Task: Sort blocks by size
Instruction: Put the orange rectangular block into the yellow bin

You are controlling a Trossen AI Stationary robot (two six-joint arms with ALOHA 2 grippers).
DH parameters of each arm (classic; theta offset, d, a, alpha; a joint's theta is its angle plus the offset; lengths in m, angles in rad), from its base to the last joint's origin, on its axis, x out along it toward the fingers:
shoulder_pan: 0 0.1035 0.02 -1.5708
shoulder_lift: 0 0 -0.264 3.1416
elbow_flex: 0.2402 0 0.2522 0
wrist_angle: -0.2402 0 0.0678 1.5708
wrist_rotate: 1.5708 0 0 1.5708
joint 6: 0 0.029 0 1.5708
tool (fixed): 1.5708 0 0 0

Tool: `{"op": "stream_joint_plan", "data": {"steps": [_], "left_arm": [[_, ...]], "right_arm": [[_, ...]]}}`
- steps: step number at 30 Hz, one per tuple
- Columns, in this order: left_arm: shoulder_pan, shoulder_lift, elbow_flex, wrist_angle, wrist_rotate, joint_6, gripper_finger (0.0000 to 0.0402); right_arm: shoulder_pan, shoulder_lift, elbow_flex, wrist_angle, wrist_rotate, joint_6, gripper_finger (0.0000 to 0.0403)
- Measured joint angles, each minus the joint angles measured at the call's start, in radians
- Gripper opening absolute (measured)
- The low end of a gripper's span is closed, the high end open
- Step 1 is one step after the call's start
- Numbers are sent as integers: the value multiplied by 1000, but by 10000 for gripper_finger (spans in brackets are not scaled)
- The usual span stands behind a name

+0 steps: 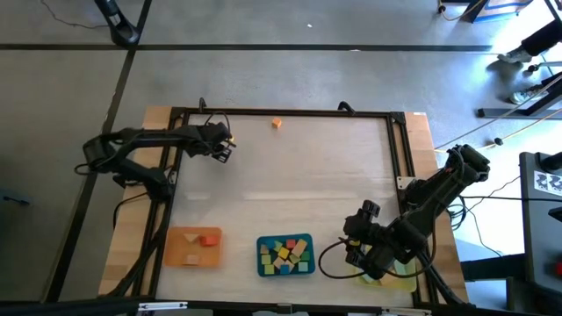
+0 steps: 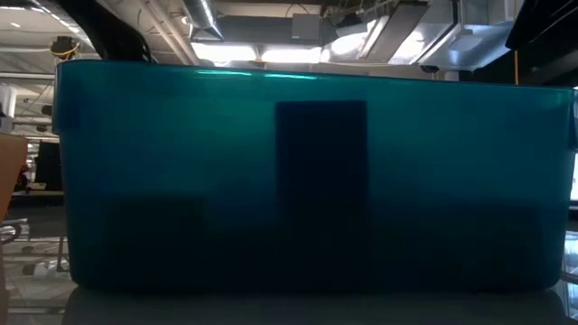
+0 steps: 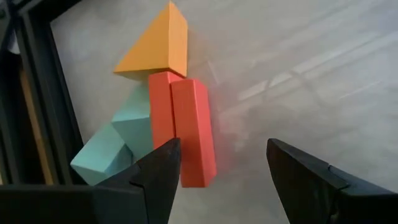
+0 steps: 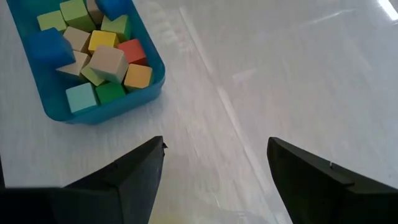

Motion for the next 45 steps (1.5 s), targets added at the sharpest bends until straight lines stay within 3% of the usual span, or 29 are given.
{"op": "stream_joint_plan", "data": {"steps": [16, 45], "left_arm": [[17, 56, 0, 71, 4, 70, 225], [51, 93, 0, 120, 52, 37, 225]], "right_arm": [[0, 0, 0, -2, 19, 0, 282], [0, 0, 0, -3, 35, -13, 282]]}}
